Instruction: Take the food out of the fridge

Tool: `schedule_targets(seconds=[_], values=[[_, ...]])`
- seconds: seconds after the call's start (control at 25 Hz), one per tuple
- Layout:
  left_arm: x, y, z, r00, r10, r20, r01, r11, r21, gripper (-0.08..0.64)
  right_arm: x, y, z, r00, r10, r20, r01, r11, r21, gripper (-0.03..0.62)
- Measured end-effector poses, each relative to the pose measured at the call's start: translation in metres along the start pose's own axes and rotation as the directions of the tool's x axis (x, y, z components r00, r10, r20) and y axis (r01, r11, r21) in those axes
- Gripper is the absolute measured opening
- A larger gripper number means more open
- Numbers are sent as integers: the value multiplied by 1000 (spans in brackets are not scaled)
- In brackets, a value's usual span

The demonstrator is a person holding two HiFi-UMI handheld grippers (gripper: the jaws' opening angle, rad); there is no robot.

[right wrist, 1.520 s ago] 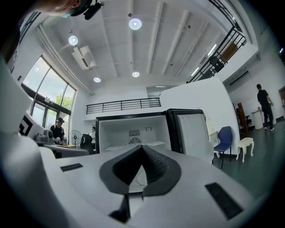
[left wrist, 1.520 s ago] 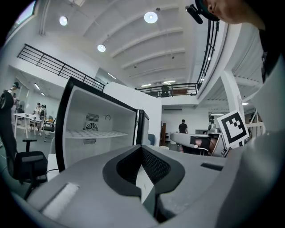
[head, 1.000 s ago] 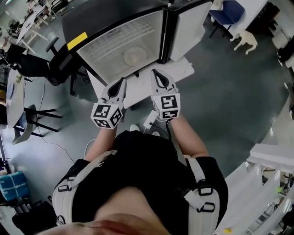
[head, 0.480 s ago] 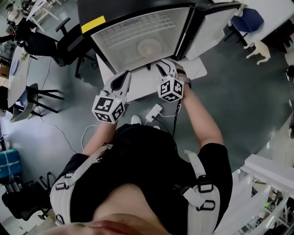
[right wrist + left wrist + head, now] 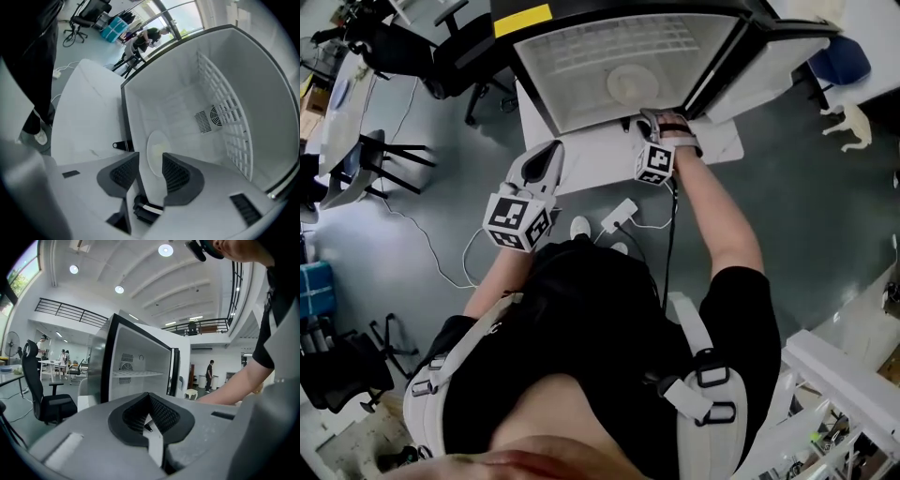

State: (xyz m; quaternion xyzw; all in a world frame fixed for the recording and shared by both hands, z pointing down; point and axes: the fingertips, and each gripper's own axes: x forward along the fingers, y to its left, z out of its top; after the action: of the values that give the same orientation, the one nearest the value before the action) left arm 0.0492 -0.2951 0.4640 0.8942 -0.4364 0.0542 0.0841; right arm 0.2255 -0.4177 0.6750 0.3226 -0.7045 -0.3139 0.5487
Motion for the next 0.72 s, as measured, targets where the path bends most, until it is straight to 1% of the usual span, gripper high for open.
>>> schedule_targets(seconds=[0.12, 0.2, 0.24, 0.36, 0.52, 0.72], values=[[-9, 9, -7, 999, 30, -14, -30, 1000, -8, 3, 22, 5, -5, 999, 10, -45, -15, 995, -97, 164], [-14, 14, -11, 998, 51, -21, -51, 999, -12, 3, 37, 9, -10, 997, 29, -76, -38, 992, -121, 184], [-16, 17, -12, 998, 61, -24, -61, 998, -14, 3, 45, 11, -12, 995, 40, -91, -51, 991, -125, 207], [-25, 22, -17, 996, 89, -31, -89, 996, -18, 3, 64, 16, -22, 988, 65, -137, -82, 989, -126, 227], [-36, 31, -20, 991, 123, -41, -124, 992, -19, 3, 83, 18, -33, 979, 86, -186, -106, 989, -102, 232], [-43, 43, -22, 987, 156, -43, -157, 987, -26, 3, 93, 23, -35, 968, 143, -205, -168, 980, -106, 235]])
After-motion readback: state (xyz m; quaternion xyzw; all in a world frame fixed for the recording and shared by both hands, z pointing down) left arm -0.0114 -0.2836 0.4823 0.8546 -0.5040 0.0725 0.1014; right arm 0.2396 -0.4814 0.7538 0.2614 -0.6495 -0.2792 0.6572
